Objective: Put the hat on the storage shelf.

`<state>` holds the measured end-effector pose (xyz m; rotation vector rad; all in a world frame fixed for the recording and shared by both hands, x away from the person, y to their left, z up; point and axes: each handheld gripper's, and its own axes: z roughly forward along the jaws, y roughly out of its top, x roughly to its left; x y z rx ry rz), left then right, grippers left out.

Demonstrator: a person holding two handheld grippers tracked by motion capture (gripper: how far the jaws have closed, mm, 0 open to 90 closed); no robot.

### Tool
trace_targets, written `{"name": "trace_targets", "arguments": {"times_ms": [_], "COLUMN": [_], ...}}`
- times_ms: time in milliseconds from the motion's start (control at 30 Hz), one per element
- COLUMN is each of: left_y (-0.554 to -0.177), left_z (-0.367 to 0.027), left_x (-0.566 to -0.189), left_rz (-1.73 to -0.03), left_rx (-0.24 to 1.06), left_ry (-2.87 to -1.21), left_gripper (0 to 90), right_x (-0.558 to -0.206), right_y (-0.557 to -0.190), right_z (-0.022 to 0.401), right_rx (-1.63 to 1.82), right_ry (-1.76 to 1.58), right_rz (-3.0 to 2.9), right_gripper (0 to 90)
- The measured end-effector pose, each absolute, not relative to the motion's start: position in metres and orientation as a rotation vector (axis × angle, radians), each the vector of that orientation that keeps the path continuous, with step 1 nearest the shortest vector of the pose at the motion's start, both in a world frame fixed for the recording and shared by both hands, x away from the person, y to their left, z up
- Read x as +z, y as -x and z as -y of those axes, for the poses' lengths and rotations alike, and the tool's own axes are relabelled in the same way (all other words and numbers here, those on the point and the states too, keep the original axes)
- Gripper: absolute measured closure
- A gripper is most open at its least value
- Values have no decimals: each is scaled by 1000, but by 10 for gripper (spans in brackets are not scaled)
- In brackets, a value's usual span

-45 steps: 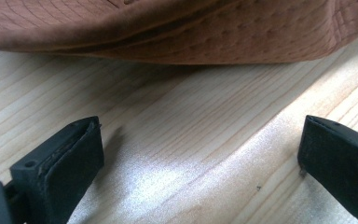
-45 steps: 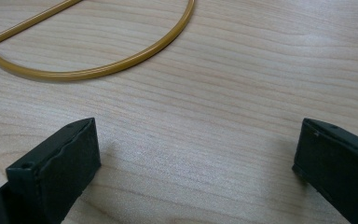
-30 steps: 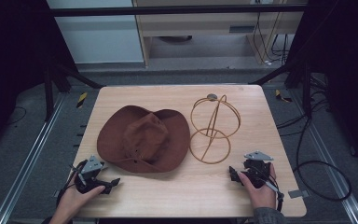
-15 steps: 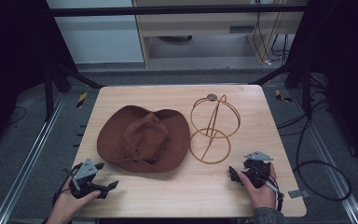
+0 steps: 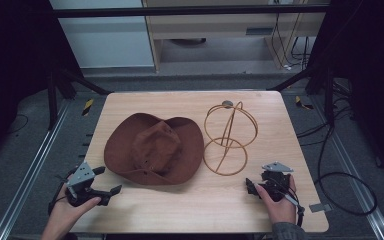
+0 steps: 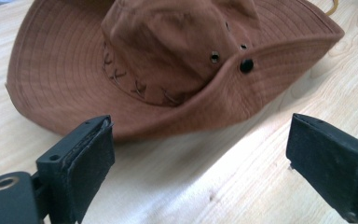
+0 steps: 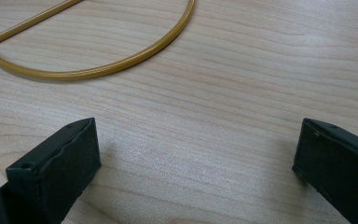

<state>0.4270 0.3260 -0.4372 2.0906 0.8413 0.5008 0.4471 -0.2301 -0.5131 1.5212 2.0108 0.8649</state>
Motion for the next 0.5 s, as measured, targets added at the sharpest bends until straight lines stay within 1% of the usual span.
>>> {"name": "trace_targets", "arguments": {"times_ms": [100, 167, 333, 500], "left_y": [-446, -452, -481, -498], "left_z": [-318, -316, -305, -298], "left_x": [-422, -418, -396, -389], "left_rz": [-845, -844, -840, -841], "left_rx": [502, 503, 498, 468], "left_ry": [-2141, -2146, -2191, -2217], "left_gripper": [52, 52, 45, 43], "right_x": [-513, -513, -513, -513], "right_y": [-447, -447, -447, -447], "right_z": [230, 230, 230, 230], "right_rx": [865, 865, 865, 865], "right_ry": [-1521, -1521, -1521, -1521], "right_rz": [-2011, -2011, -2011, -2011], "right_gripper": [4, 4, 4, 4]}}
